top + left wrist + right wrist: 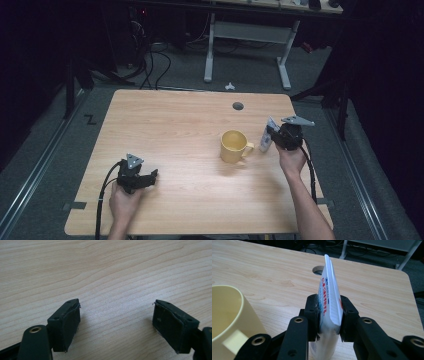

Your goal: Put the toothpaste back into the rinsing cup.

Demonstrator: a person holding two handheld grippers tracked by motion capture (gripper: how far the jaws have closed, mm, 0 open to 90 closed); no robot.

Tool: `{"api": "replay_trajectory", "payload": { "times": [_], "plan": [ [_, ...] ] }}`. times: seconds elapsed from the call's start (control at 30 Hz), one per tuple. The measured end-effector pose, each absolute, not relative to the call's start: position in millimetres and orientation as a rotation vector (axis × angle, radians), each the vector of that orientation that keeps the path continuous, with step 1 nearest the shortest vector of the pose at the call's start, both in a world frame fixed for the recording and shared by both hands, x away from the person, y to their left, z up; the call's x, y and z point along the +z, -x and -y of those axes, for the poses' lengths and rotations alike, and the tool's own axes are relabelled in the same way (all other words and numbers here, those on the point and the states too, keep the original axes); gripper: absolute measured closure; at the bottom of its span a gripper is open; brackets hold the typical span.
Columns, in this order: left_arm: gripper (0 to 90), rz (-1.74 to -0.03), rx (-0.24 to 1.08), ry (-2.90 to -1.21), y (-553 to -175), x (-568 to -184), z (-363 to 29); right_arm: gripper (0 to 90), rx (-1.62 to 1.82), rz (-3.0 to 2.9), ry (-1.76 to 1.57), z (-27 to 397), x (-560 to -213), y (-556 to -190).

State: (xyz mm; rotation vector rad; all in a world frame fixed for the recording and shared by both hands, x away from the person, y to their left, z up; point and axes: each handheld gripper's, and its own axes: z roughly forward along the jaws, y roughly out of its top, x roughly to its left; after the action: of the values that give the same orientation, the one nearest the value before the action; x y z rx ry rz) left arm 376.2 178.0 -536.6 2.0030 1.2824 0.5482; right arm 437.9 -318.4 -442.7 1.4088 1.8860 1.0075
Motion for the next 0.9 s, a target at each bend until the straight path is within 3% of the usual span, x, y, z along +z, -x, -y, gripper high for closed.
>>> {"api": "replay_trajectory", "payload": {
  "times": [0.9],
  "plan": [
    [22.5, -1.282, 0.548, -2.003, -376, -537, -178, 73.9, 1.083, -1.948, -1.336, 320, -425, -418]
  ]
}}
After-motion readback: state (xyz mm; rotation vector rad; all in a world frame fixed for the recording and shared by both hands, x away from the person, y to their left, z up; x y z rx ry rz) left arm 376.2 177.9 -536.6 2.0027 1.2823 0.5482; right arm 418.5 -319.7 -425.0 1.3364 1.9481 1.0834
